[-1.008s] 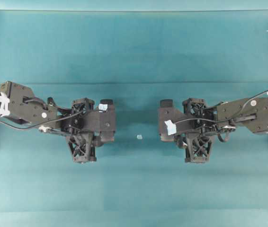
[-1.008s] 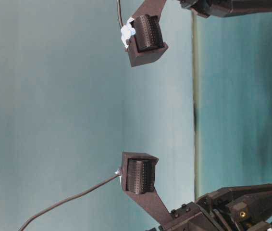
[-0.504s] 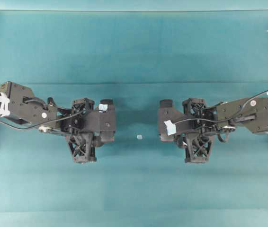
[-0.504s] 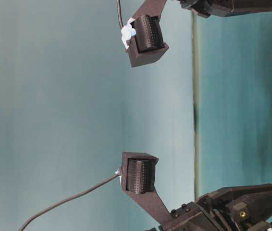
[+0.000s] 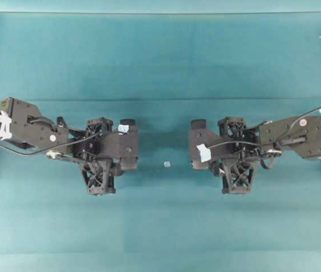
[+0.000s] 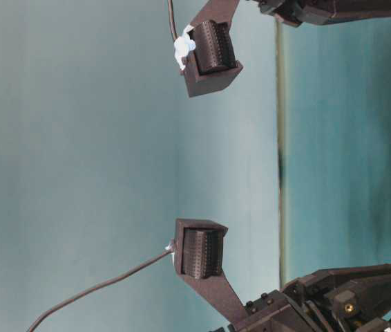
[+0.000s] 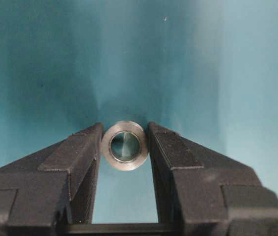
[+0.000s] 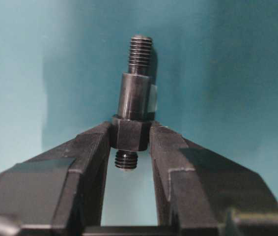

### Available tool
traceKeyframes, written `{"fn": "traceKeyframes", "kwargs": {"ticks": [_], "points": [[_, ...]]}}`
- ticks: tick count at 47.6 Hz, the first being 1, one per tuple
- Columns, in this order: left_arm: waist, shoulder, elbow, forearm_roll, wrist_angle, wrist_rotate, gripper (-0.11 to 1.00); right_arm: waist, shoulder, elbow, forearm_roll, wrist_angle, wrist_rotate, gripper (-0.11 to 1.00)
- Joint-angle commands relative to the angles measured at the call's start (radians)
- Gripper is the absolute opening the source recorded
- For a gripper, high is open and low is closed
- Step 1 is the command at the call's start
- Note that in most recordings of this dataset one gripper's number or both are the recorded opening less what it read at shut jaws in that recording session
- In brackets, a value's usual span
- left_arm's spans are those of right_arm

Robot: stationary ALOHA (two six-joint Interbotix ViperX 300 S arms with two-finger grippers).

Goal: Insert the washer onto the shaft with both hands.
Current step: 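Close left gripper on the washer and right gripper on the shaft, then lift the washer and shaft and rotate both grippers to face each other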

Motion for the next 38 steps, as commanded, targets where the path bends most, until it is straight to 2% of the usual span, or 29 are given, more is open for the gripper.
{"fn": "traceKeyframes", "kwargs": {"ticks": [1, 18, 30, 38], "points": [[-0.002, 0.0, -0.003, 0.002, -0.003, 0.0, 0.35, -0.041, 0.005, 0.002, -0.012, 0.011, -0.029, 0.01], [-0.002, 0.0, -0.002, 0.002, -0.003, 0.0, 0.35, -0.063, 0.003, 0.0, -0.012, 0.011, -0.098, 0.01], [0.0, -0.003, -0.002, 0.002, -0.014, 0.002, 0.35, -0.057, -0.011, -0.005, -0.012, 0.011, -0.1, 0.01], [0.002, -0.052, 0.011, 0.002, -0.078, 0.002, 0.35, -0.057, -0.066, 0.015, -0.006, -0.048, -0.098, 0.01]]}}
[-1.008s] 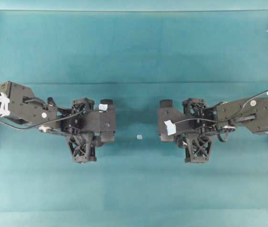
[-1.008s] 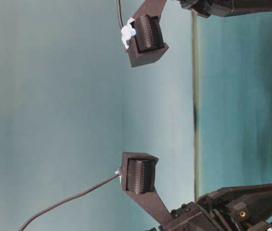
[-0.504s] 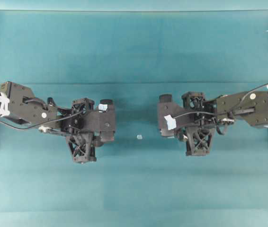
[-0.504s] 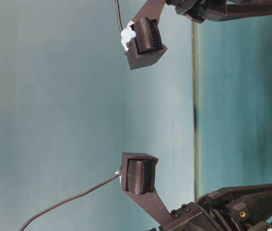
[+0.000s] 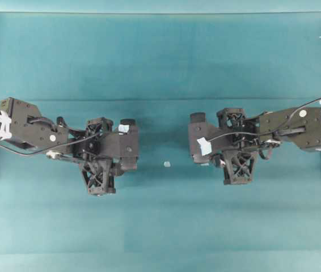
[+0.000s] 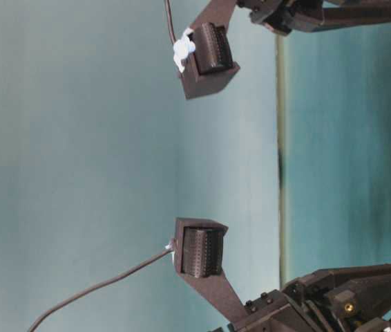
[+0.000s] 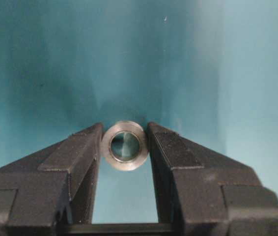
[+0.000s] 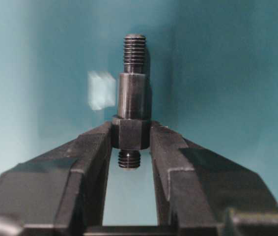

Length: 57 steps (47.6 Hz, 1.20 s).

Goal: Insert the washer onto the shaft with both hands.
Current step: 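Lift the washer and shaft and rotate both grippers to face each other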

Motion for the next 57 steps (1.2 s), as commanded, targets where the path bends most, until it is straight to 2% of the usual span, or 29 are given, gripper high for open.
{"fn": "traceKeyframes", "kwargs": {"ticks": [1, 14, 24, 35, 49, 57], "points": [[0.0, -0.044, 0.006, 0.002, -0.051, 0.003, 0.35, -0.003, -0.046, 0.008, -0.003, -0.043, -0.009, 0.01], [0.011, -0.14, 0.091, 0.002, -0.284, -0.002, 0.35, 0.012, -0.123, 0.075, -0.002, -0.164, -0.006, 0.0], [0.009, -0.175, 0.127, 0.002, -0.367, -0.04, 0.35, 0.02, -0.143, 0.107, 0.018, -0.242, 0.02, 0.0], [0.009, -0.186, 0.144, 0.002, -0.479, -0.092, 0.35, 0.025, -0.166, 0.118, 0.02, -0.376, 0.081, 0.01], [0.015, -0.189, 0.152, 0.002, -0.586, -0.123, 0.35, 0.026, -0.201, 0.175, 0.02, -0.672, 0.187, 0.0], [0.032, -0.196, 0.164, 0.0, -0.752, -0.163, 0.35, 0.034, -0.219, 0.207, 0.02, -0.73, 0.207, 0.01]]}}
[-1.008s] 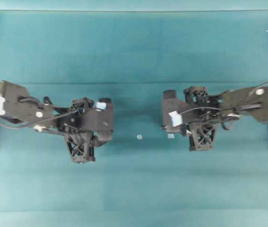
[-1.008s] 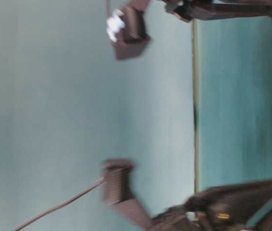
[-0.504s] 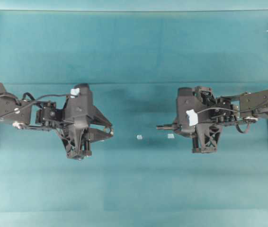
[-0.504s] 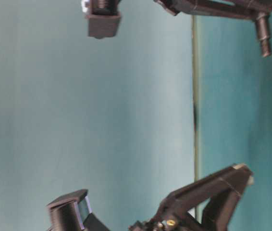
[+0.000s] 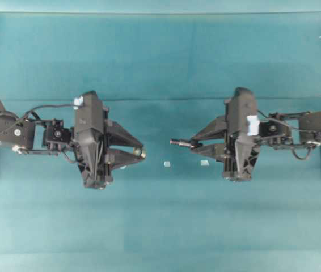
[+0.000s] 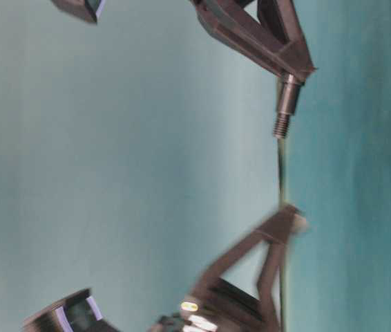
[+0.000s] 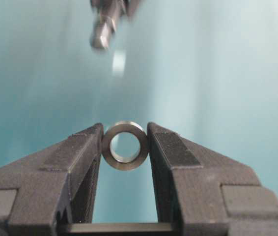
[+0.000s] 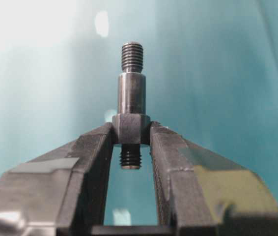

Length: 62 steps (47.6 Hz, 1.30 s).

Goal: Insert the washer onto the shaft with both hands.
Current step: 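Lift the washer and shaft and rotate both grippers to face each other, then bring the washer toward the shaft tip, aligning its hole with the thread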

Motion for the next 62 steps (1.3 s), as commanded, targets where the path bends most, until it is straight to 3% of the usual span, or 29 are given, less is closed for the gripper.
{"fn": "traceKeyframes", "kwargs": {"ticks": [1, 13, 28, 62], "points": [[0.014, -0.02, 0.0, 0.0, -0.115, -0.02, 0.35, 0.006, -0.025, 0.002, 0.002, -0.031, 0.009, 0.0], [0.026, -0.009, 0.023, 0.0, -0.302, -0.106, 0.35, 0.023, -0.026, 0.008, 0.002, -0.084, 0.011, 0.0], [0.021, 0.012, 0.017, 0.0, -0.313, -0.118, 0.35, 0.028, -0.025, 0.003, 0.002, -0.16, 0.012, 0.0], [0.021, 0.084, -0.006, 0.0, -0.314, -0.143, 0.35, 0.037, 0.023, 0.04, 0.002, -0.199, 0.014, 0.0]]}}
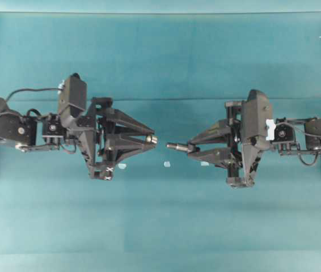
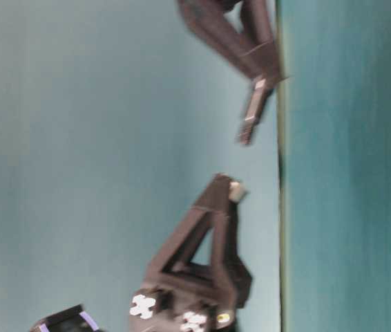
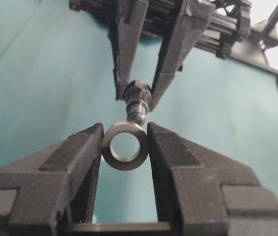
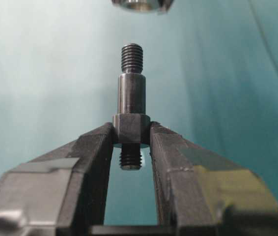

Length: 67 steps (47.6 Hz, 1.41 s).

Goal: Insert the washer onto the shaft with both hands.
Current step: 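Bring the washer toward the shaft tip, aligning its hole with the thread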

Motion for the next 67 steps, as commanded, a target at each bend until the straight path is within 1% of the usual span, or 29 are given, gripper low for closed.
{"fn": "traceKeyframes", "kwargs": {"ticks": [1, 5, 22, 41, 67], "points": [[-0.003, 0.009, -0.02, 0.0, -0.012, -0.009, 0.35, 0.003, 0.011, 0.003, 0.003, -0.038, 0.011, 0.0], [-0.003, 0.014, -0.025, 0.0, -0.012, -0.02, 0.35, 0.003, 0.026, 0.005, 0.003, -0.06, 0.011, 0.0], [-0.006, 0.02, -0.04, 0.0, -0.008, -0.021, 0.35, 0.005, 0.06, 0.0, 0.003, -0.104, 0.012, 0.0], [-0.011, 0.04, -0.06, 0.0, 0.002, -0.021, 0.35, 0.003, 0.066, -0.009, 0.003, -0.121, 0.014, 0.0], [-0.011, 0.052, -0.067, 0.0, 0.003, -0.021, 0.35, 0.005, 0.087, -0.051, 0.005, -0.141, 0.012, 0.0]]}}
